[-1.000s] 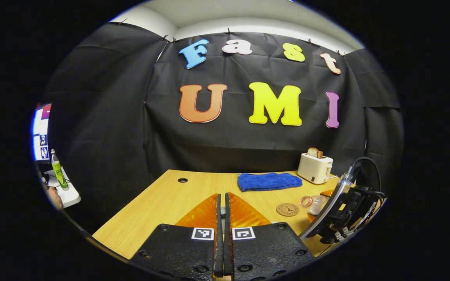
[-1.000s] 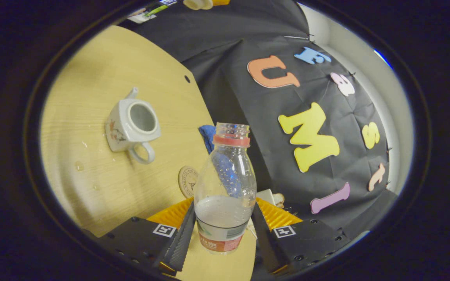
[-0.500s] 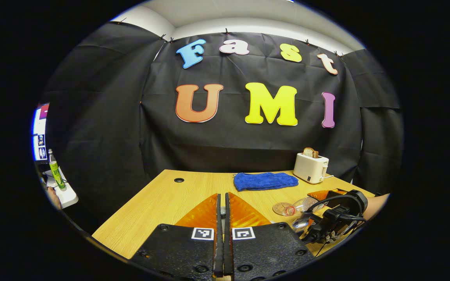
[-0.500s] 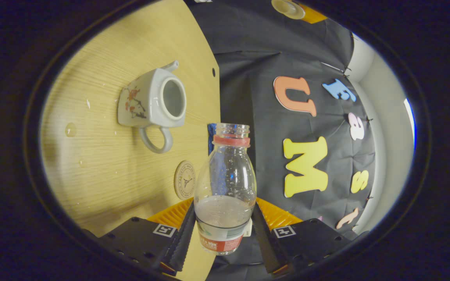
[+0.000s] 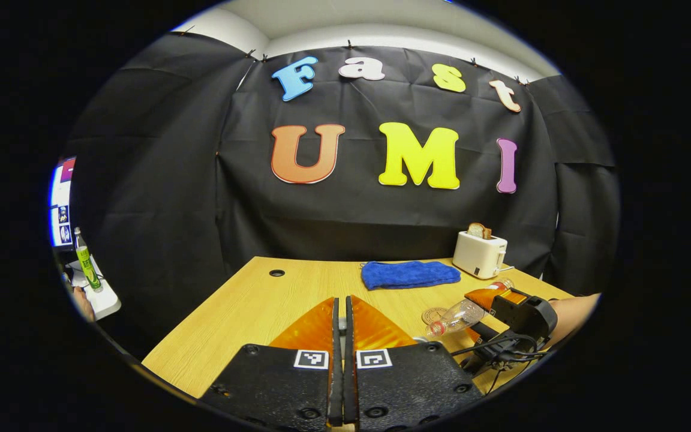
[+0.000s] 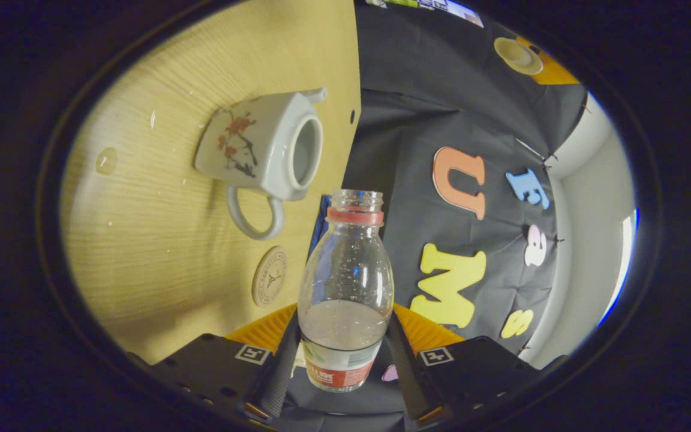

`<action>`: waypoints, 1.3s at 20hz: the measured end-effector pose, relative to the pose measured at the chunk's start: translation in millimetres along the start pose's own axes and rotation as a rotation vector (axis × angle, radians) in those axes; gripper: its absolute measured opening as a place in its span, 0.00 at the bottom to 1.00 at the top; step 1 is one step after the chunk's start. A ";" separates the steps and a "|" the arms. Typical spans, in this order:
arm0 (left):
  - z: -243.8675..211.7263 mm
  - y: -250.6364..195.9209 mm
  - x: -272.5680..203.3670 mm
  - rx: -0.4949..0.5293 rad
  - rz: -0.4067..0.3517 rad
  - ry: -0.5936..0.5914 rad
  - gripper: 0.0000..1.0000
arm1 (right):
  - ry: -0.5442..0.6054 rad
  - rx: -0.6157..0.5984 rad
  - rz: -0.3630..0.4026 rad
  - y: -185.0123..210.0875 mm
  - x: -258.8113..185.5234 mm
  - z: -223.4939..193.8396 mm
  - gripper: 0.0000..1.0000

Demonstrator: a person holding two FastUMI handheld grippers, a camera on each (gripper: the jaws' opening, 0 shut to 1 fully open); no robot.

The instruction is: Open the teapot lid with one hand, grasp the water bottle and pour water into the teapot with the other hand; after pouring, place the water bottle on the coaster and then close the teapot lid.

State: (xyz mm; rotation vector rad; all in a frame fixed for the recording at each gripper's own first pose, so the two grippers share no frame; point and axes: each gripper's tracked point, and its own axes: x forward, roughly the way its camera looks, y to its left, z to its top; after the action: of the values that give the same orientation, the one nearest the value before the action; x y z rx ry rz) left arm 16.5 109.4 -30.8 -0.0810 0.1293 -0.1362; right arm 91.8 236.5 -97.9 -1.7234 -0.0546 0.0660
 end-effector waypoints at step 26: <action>-3.9 -10.0 -3.2 0.048 -0.024 0.028 0.03 | -0.073 -0.328 -0.248 -55.6 1.5 23.8 0.75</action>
State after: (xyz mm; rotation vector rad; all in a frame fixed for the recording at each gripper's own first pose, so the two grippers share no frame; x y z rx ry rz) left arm 11.5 99.7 -33.4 -0.0326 0.1532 -0.1641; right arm 91.6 268.6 -46.6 -2.0274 -0.3486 -0.0679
